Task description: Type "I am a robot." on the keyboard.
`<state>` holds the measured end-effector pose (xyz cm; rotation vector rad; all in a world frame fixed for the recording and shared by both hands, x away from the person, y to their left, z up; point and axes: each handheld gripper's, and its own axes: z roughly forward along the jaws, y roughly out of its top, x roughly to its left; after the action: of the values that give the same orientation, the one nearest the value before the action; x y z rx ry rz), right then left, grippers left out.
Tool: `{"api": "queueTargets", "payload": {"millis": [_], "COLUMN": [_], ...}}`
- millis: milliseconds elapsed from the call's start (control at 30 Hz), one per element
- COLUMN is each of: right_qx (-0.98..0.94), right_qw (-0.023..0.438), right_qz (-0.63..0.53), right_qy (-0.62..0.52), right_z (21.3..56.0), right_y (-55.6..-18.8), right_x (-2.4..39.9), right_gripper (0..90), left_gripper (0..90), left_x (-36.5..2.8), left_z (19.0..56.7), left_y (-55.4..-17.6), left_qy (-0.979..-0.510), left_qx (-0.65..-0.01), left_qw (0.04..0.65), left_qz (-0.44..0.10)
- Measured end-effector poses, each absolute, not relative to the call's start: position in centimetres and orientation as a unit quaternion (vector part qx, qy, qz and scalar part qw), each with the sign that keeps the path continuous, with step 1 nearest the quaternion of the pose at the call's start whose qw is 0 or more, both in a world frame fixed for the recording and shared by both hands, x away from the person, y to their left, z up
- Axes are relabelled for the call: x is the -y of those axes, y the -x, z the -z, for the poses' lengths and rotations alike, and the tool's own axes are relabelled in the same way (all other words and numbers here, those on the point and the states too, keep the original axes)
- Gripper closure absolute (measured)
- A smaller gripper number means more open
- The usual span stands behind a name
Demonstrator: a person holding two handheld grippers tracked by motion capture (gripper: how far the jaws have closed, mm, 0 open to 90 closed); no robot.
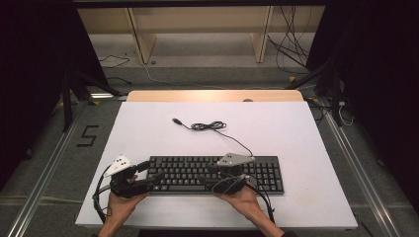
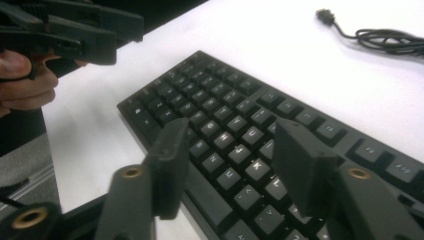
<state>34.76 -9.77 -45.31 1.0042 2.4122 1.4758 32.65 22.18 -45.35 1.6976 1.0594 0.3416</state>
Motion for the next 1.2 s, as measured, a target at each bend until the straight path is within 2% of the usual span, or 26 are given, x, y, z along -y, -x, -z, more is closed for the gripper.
{"api": "queueTargets", "payload": {"millis": [333, 600, 733, 767, 800, 833, 933, 967, 1000, 1033, 1067, 1133, 1200], "right_qx": [-0.795, -0.789, -0.787, -0.787, -0.786, -0.786, -0.786, -0.786, -0.785, -0.785, -0.785, -0.784, -0.782], "right_qw": [0.083, 0.088, 0.093, 0.093, 0.093, 0.093, 0.095, 0.095, 0.095, 0.095, 0.097, 0.098, 0.103], "right_qz": [-0.499, -0.508, -0.508, -0.508, -0.509, -0.509, -0.509, -0.509, -0.51, -0.51, -0.512, -0.513, -0.517], "right_qy": [-0.335, -0.334, -0.336, -0.336, -0.338, -0.338, -0.338, -0.338, -0.338, -0.338, -0.336, -0.335, -0.334], "right_z": [44.7, 44.2, 44.2, 44.2, 44.2, 44.2, 44.2, 44.2, 44.1, 44.1, 44.1, 44.0, 44.0], "right_y": [-34.4, -33.9, -33.7, -33.7, -33.6, -33.6, -33.5, -33.5, -33.4, -33.4, -33.3, -33.2, -33.1], "right_x": [10.8, 11.8, 12.4, 12.4, 12.5, 12.5, 12.7, 12.7, 12.7, 12.7, 12.8, 12.8, 12.9], "right_gripper": [32.9, 30.4, 30.2, 30.2, 30.1, 30.1, 29.3, 29.3, 28.5, 28.5, 27.6, 27.1, 25.1], "left_gripper": [24.3, 28.0, 38.1, 38.1, 42.9, 42.9, 55.5, 55.5, 62.6, 62.6, 68.6, 70.9, 78.4], "left_x": [-21.8, -21.4, -21.1, -21.1, -21.0, -20.9, -20.6, -20.4, -20.3, -20.1, -19.7, -19.5, -19.1], "left_z": [45.6, 45.6, 45.6, 45.6, 45.6, 45.7, 45.7, 45.7, 45.7, 45.8, 45.8, 45.8, 45.8], "left_y": [-33.3, -33.8, -34.1, -34.2, -34.2, -34.3, -34.7, -34.8, -35.0, -35.1, -35.5, -35.6, -36.0], "left_qy": [-0.718, -0.726, -0.729, -0.732, -0.735, -0.736, -0.741, -0.744, -0.748, -0.751, -0.757, -0.76, -0.766], "left_qx": [-0.447, -0.446, -0.446, -0.444, -0.444, -0.443, -0.44, -0.438, -0.434, -0.433, -0.431, -0.429, -0.425], "left_qw": [0.514, 0.505, 0.501, 0.498, 0.494, 0.494, 0.489, 0.486, 0.483, 0.479, 0.473, 0.471, 0.466], "left_qz": [-0.14, -0.138, -0.135, -0.136, -0.137, -0.136, -0.137, -0.136, -0.137, -0.136, -0.131, -0.131, -0.126]}}
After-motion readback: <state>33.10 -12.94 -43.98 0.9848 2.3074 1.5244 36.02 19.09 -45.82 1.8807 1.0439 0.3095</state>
